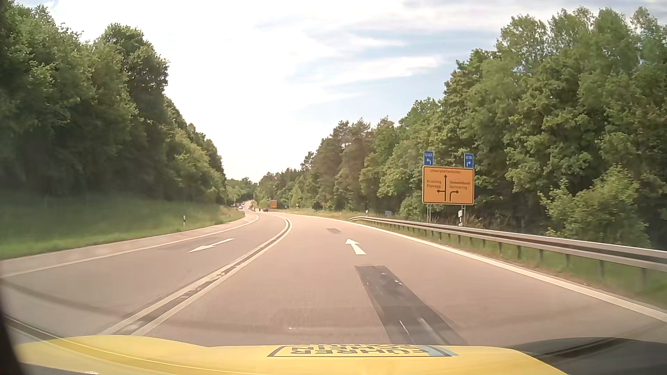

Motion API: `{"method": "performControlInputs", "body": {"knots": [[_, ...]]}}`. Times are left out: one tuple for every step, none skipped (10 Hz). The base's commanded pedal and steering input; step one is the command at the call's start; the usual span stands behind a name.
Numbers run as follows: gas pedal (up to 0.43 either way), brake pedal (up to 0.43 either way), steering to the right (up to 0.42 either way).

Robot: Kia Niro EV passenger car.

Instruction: Follow the waypoints while adhering to traffic rules and regulations

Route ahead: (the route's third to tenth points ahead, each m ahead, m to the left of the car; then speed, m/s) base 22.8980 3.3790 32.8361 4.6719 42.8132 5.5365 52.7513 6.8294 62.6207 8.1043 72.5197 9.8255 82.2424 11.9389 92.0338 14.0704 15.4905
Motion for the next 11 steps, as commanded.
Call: {"method": "performControlInputs", "body": {"knots": [[0.0,0.0,-0.024],[0.0,0.0,-0.024],[0.0,0.0,-0.023],[0.0,0.0,-0.023],[0.0,0.0,-0.023],[0.0,0.0,-0.022],[0.0,0.0,-0.02],[0.0,0.0,-0.017],[0.0,0.0,-0.015],[0.0,0.0,-0.015],[0.0,0.0,-0.015]]}}
